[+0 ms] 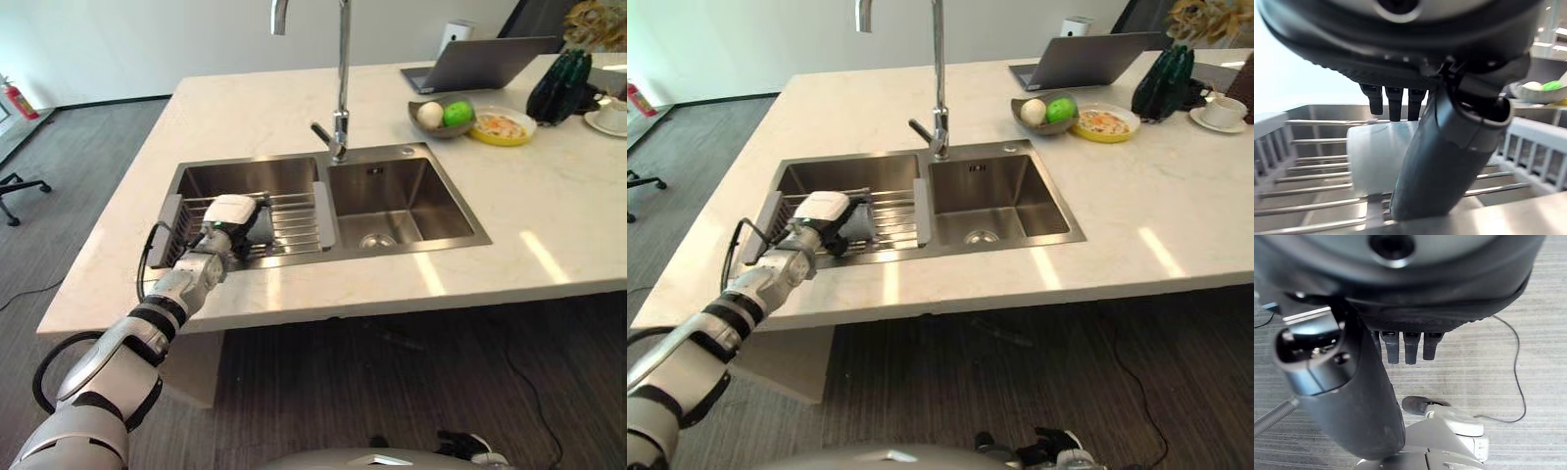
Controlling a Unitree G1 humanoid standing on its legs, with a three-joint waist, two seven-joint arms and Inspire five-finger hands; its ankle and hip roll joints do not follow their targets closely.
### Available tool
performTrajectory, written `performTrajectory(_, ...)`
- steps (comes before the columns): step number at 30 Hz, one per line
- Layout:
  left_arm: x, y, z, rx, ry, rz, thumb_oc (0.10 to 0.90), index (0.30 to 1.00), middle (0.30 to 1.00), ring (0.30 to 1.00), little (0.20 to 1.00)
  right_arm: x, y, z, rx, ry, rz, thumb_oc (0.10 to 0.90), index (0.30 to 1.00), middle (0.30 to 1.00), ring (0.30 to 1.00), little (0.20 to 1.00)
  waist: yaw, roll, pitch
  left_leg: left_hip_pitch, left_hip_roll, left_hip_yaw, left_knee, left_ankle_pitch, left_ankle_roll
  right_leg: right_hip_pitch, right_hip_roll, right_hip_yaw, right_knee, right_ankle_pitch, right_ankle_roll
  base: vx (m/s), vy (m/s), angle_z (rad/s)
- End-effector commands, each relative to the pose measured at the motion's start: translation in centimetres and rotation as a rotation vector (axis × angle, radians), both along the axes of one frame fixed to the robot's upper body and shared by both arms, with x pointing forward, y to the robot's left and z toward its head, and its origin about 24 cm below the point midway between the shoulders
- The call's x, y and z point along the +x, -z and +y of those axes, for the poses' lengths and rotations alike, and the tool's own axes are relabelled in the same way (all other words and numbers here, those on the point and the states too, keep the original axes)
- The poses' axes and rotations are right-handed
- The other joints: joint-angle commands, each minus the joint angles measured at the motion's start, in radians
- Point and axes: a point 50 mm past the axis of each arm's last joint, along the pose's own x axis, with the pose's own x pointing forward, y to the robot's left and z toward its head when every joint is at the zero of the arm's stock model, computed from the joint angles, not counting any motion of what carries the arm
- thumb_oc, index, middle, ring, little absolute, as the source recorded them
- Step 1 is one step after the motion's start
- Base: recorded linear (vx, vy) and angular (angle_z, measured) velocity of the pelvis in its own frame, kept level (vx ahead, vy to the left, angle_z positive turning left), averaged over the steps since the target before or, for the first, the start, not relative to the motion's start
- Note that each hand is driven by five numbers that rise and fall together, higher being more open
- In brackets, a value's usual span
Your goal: Place the dishes in the dishwasher.
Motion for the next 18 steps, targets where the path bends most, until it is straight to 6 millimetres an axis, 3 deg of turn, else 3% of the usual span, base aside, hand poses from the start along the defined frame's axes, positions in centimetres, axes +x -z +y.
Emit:
performTrajectory(1,3.2,-8.1,1.6,0.049,-0.068,-0.198,0.800,0.900,0.900,0.900,0.900,0.7,0.0,0.4,0.012,-0.054,0.006,0.800,0.900,0.900,0.900,0.900,0.002,-0.034,0.000,-0.041,0.043,-0.021,0.008,0.042,-0.066,0.061,-0.111,-0.001,0.017,-0.032,0.143,0.04,-0.010,-0.22)
performTrajectory(6,2.9,-6.3,3.6,0.036,-0.178,-0.081,0.800,0.900,0.900,0.900,0.900,0.3,0.1,0.3,0.021,-0.082,0.037,0.800,0.900,0.900,0.900,0.900,0.001,-0.030,-0.004,-0.027,0.045,-0.015,0.008,0.034,-0.067,0.068,-0.108,0.001,0.017,-0.039,0.144,0.03,-0.001,-0.05)
performTrajectory(16,2.6,-3.3,2.5,0.032,-0.163,0.075,0.800,0.900,0.900,0.900,0.900,1.9,-0.2,0.7,0.037,-0.125,0.011,0.800,0.900,0.900,0.900,0.900,0.003,-0.028,-0.009,-0.006,0.044,-0.013,0.008,0.022,-0.063,0.083,-0.103,0.009,0.017,-0.049,0.141,0.02,0.002,0.00)
performTrajectory(17,2.3,-2.4,2.7,0.025,-0.191,0.114,0.508,0.462,0.462,0.462,0.462,2.3,-0.2,0.7,0.037,-0.132,0.007,0.800,0.900,0.900,0.900,0.900,0.002,-0.027,-0.012,-0.002,0.043,-0.012,0.008,0.020,-0.063,0.086,-0.103,0.008,0.017,-0.050,0.140,0.03,0.006,0.00)
performTrajectory(18,2.3,-2.4,2.7,0.025,-0.190,0.114,0.463,0.394,0.394,0.394,0.394,2.2,-0.2,0.7,0.037,-0.132,0.007,0.800,0.900,0.900,0.900,0.900,0.002,-0.027,-0.012,-0.002,0.043,-0.012,0.008,0.020,-0.063,0.086,-0.103,0.007,0.017,-0.050,0.140,0.00,0.000,0.00)
